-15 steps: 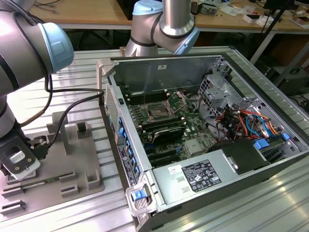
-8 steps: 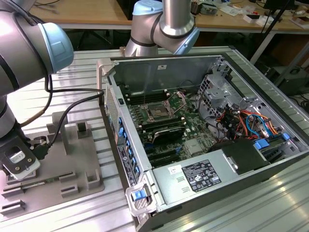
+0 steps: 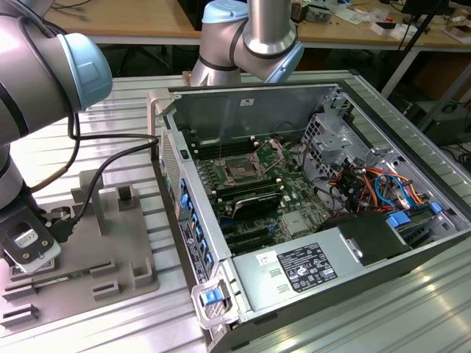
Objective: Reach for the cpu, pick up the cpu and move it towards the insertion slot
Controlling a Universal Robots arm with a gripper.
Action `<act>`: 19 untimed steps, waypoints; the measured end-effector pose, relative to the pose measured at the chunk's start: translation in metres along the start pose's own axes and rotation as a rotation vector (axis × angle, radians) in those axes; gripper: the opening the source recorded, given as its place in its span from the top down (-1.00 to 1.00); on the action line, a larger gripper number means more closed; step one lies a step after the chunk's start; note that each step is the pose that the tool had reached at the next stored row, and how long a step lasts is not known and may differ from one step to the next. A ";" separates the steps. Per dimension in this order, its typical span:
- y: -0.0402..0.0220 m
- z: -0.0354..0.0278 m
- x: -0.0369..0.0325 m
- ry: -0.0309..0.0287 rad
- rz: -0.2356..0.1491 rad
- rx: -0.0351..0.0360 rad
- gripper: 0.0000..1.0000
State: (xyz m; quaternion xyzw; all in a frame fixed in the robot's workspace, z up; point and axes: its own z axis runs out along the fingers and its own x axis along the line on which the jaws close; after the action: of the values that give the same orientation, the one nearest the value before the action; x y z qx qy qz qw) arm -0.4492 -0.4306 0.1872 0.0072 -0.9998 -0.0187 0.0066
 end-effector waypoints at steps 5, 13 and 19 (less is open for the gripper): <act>0.0001 -0.0005 0.0000 0.0000 0.000 0.0005 -0.09; 0.0001 -0.0023 0.0001 0.0001 0.000 0.0005 -0.09; 0.0002 -0.0037 0.0000 -0.0001 0.000 0.0004 -0.09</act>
State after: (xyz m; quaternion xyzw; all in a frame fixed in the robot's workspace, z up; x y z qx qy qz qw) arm -0.4492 -0.4305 0.1909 0.0071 -0.9998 -0.0185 0.0066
